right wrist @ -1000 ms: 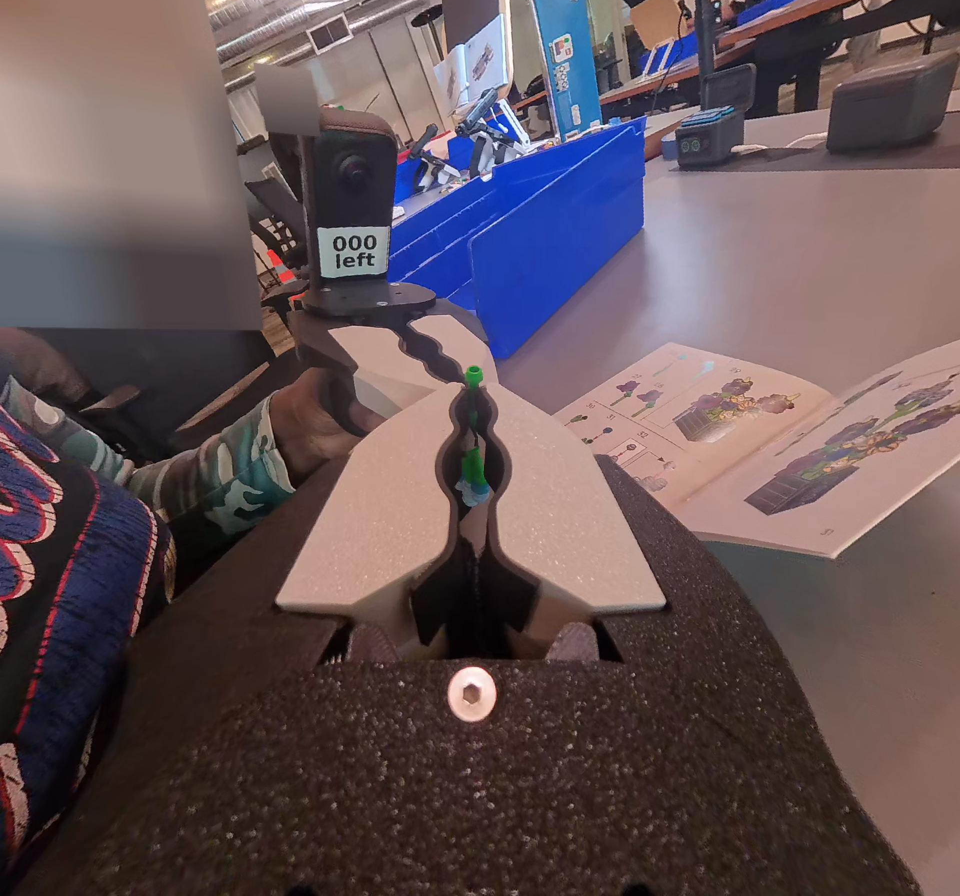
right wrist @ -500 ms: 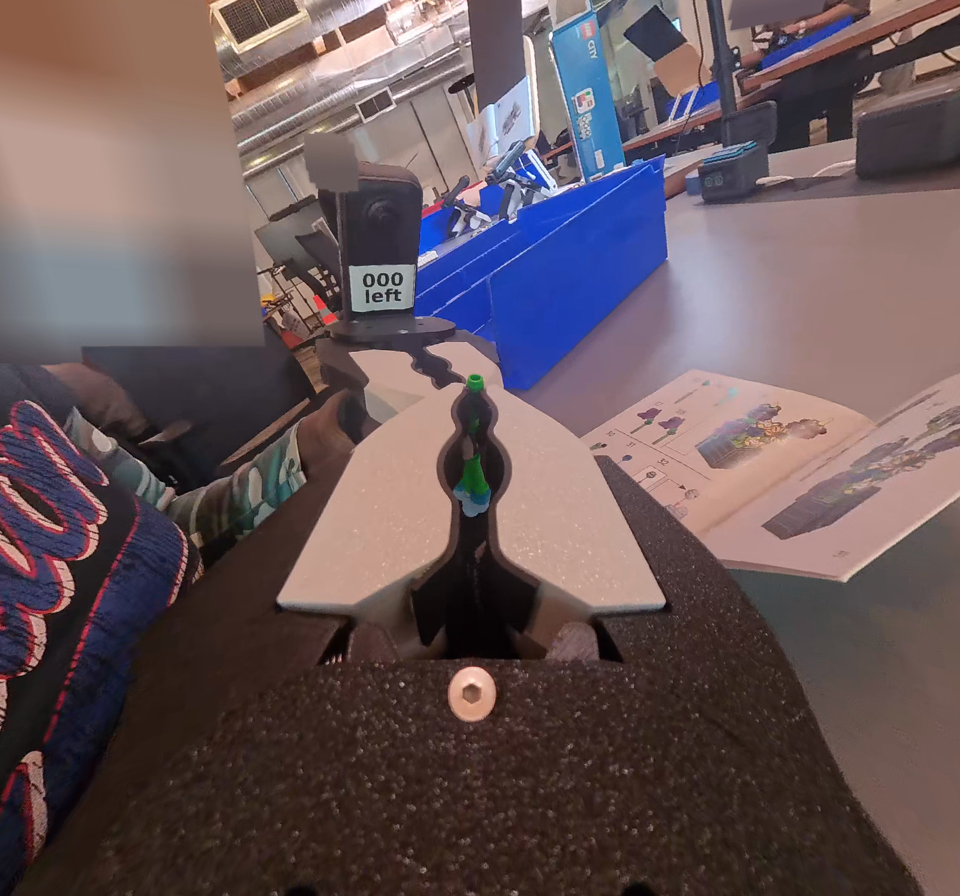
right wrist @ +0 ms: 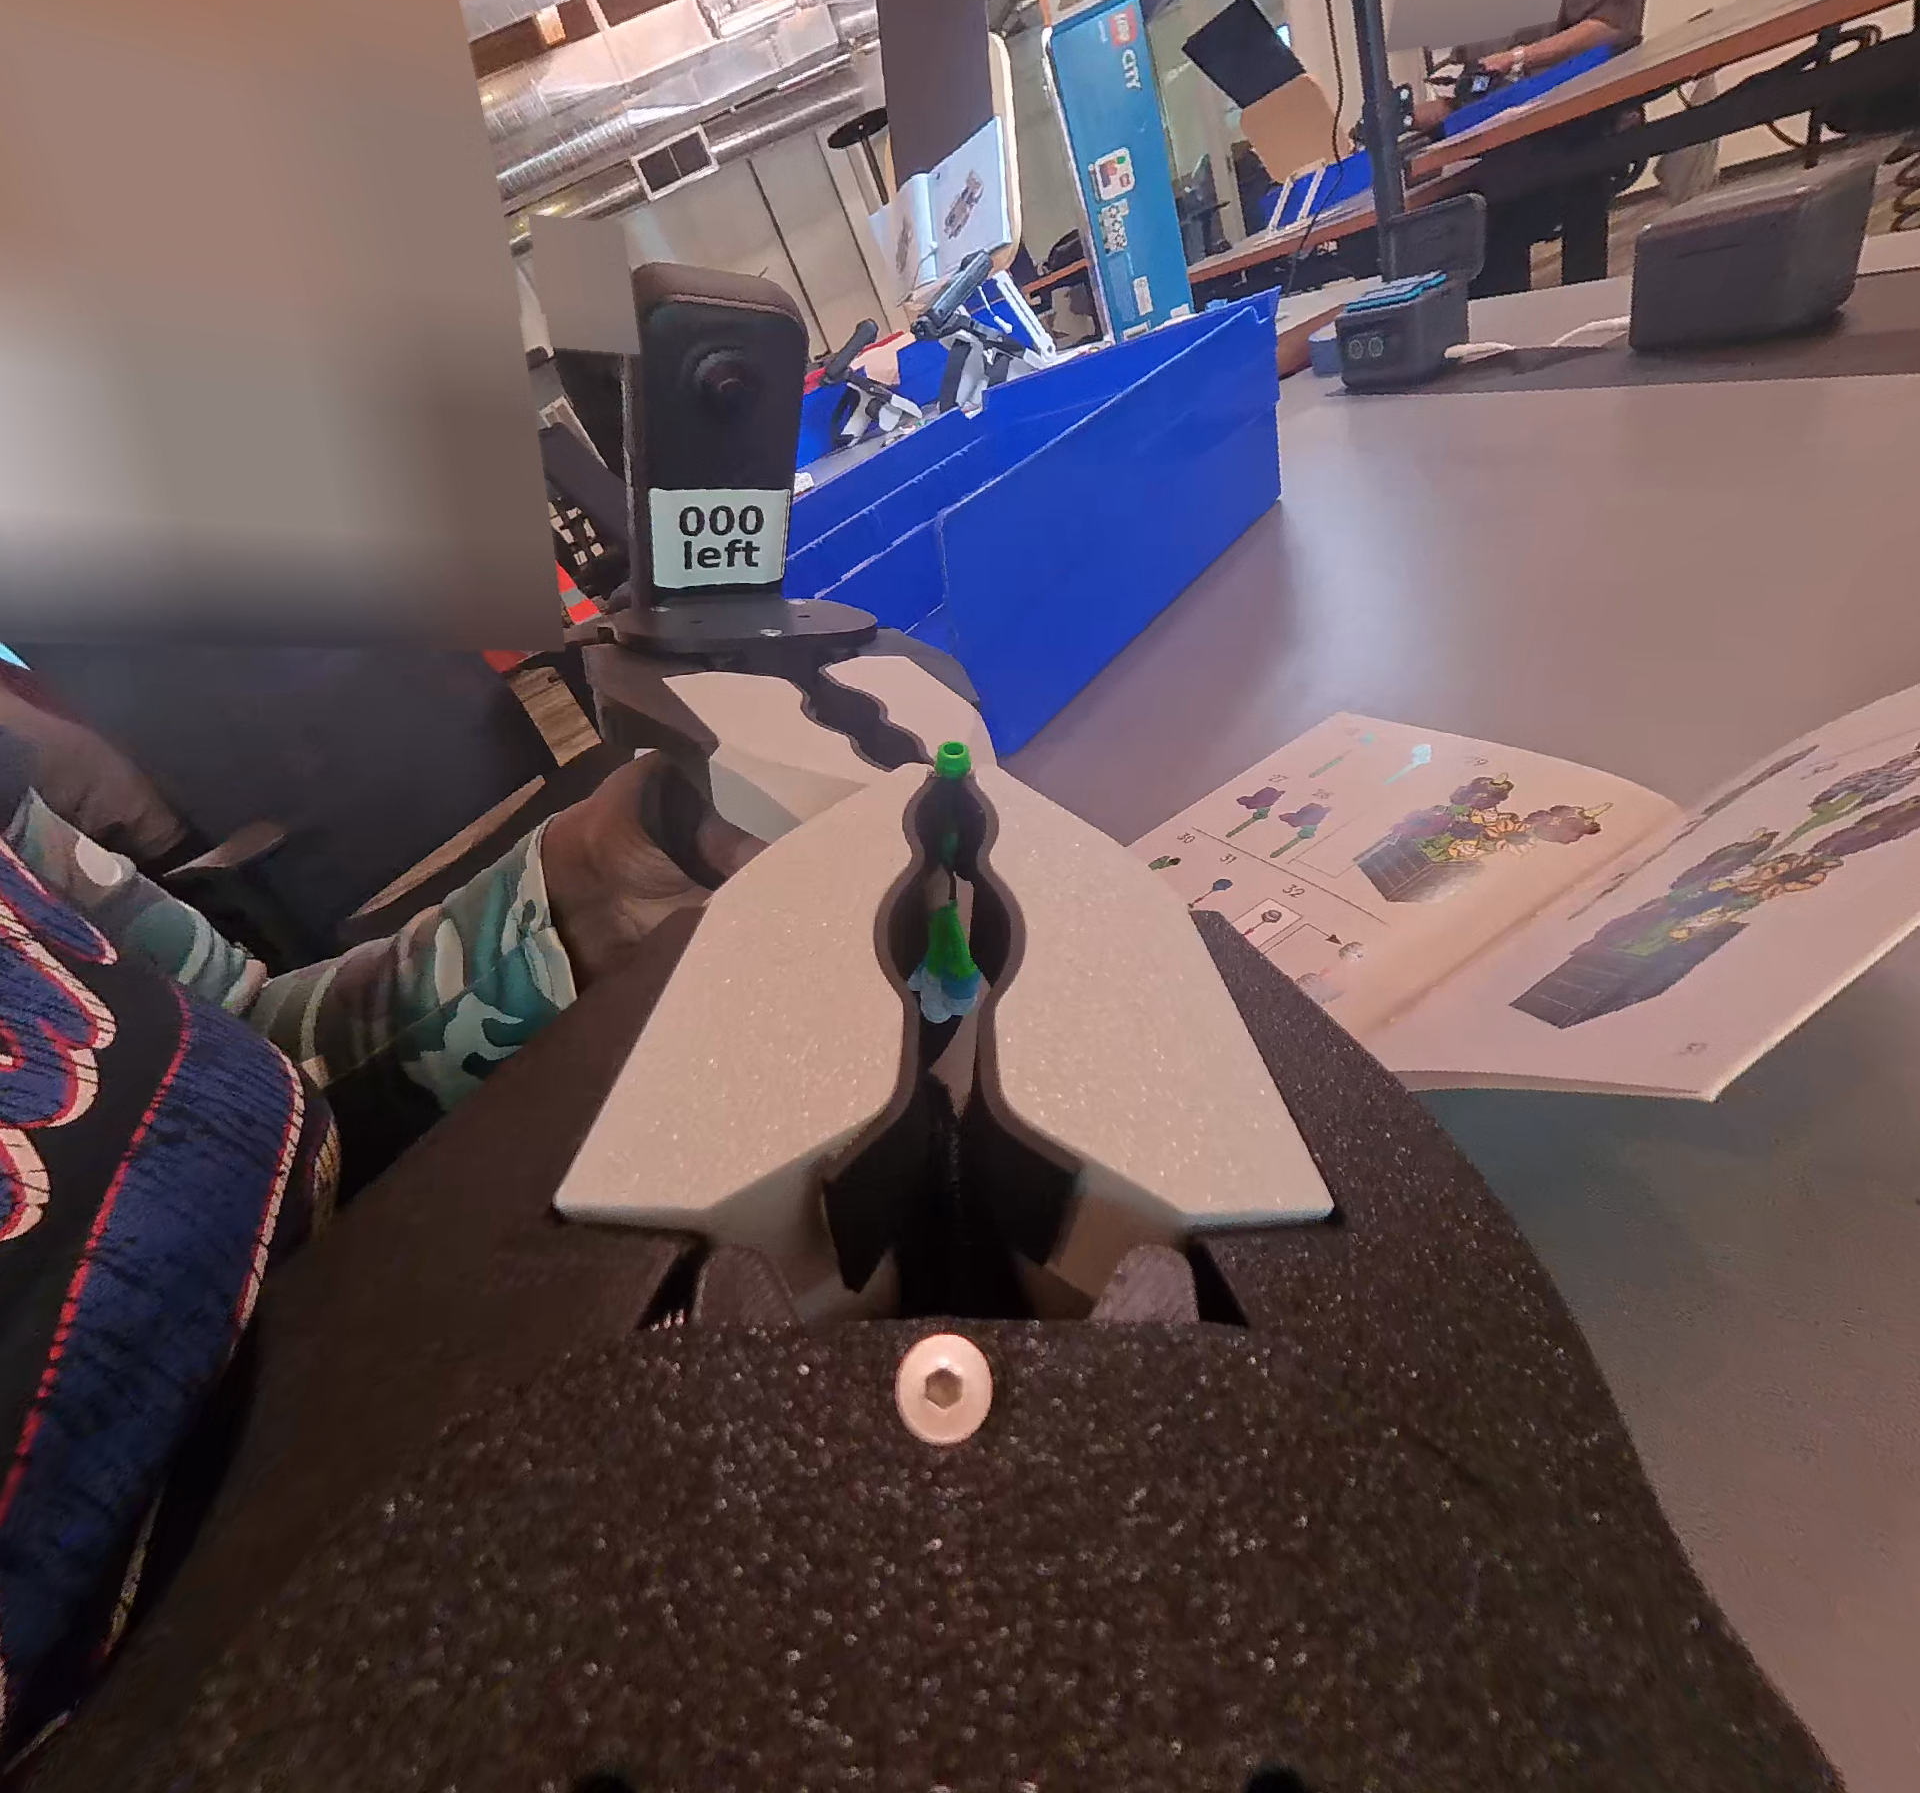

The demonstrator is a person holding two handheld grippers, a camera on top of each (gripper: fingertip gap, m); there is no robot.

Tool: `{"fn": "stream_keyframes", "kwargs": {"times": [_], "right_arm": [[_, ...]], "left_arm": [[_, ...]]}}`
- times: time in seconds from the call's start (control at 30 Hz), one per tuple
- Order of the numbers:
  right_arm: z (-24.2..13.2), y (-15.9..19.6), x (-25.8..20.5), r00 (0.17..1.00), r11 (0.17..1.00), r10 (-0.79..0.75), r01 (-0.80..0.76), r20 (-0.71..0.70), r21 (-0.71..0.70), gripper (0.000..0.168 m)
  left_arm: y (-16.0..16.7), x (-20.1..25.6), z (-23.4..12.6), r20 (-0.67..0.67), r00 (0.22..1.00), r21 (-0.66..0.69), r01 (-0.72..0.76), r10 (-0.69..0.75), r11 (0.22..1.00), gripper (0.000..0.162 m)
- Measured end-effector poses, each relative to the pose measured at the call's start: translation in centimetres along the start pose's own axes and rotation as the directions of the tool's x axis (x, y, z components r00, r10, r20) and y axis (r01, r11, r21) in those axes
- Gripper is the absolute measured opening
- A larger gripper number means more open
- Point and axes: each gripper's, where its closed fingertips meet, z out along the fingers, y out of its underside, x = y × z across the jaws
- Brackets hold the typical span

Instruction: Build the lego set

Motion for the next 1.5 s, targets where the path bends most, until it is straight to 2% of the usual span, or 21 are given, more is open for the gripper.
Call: {"fn": "stream_keyframes", "kwargs": {"times": [0.17,0.23,0.3,0.33,0.5,0.67,0.77,0.87,0.97,1.1,1.5], "right_arm": [[0.0,-0.1,0.1,1.0,1.0,-0.014,0.014,-0.008,0.005,0.003],[-0.1,-0.6,-0.2,0.999,0.999,0.03,-0.031,0.045,0.029,0.003],[-0.3,-1.2,-0.4,0.995,0.996,0.07,-0.073,0.064,0.05,0.026],[-0.4,-1.5,-0.4,0.997,0.996,0.06,-0.063,0.059,0.064,0.028],[-1.2,-3.0,-0.3,1.0,0.997,-0.011,0.009,0.024,0.079,0.022],[-0.7,-2.3,-0.8,0.997,0.999,-0.045,0.047,0.069,-0.027,0.007],[-1.1,-1.8,-0.7,0.996,0.994,-0.071,0.076,0.062,-0.082,0.002],[-1.9,-1.4,-0.6,0.994,0.989,-0.097,0.103,0.056,-0.103,0.004],[-2.4,-1.4,-0.7,0.996,0.993,-0.074,0.079,0.057,-0.086,0.015],[-2.4,-0.7,-0.7,0.993,0.986,-0.106,0.111,0.049,-0.126,0.006],[-2.8,-0.8,-1.0,0.99,0.979,-0.136,0.14,0.031,-0.147,0.006]], "left_arm": [[0.0,0.0,0.1,0.001,1.0,-0.002,0.004,-0.004,1.0,0.0],[-0.2,0.3,0.0,-0.025,1.0,0.013,-0.002,0.002,1.0,0.001],[-0.8,0.4,-0.4,-0.043,0.999,0.055,0.011,-0.009,0.998,0.001],[-1.0,0.5,-0.5,-0.055,0.998,0.07,0.018,-0.015,0.997,0.001],[-0.8,0.8,-0.4,-0.065,0.998,0.058,0.004,0.0,0.998,0.001],[-0.4,0.9,-0.1,-0.049,0.998,0.026,-0.025,0.026,0.999,0.001],[0.2,0.9,0.4,-0.002,0.996,-0.028,-0.089,0.089,0.996,0.002],[0.7,0.9,0.9,0.055,0.983,-0.081,-0.171,0.176,0.982,0.002],[0.9,1.0,1.0,0.076,0.973,-0.104,-0.21,0.218,0.972,0.002],[0.7,1.1,0.9,0.068,0.974,-0.087,-0.211,0.217,0.974,0.002],[0.8,1.5,1.1,0.08,0.96,-0.112,-0.26,0.269,0.959,0.004]]}}
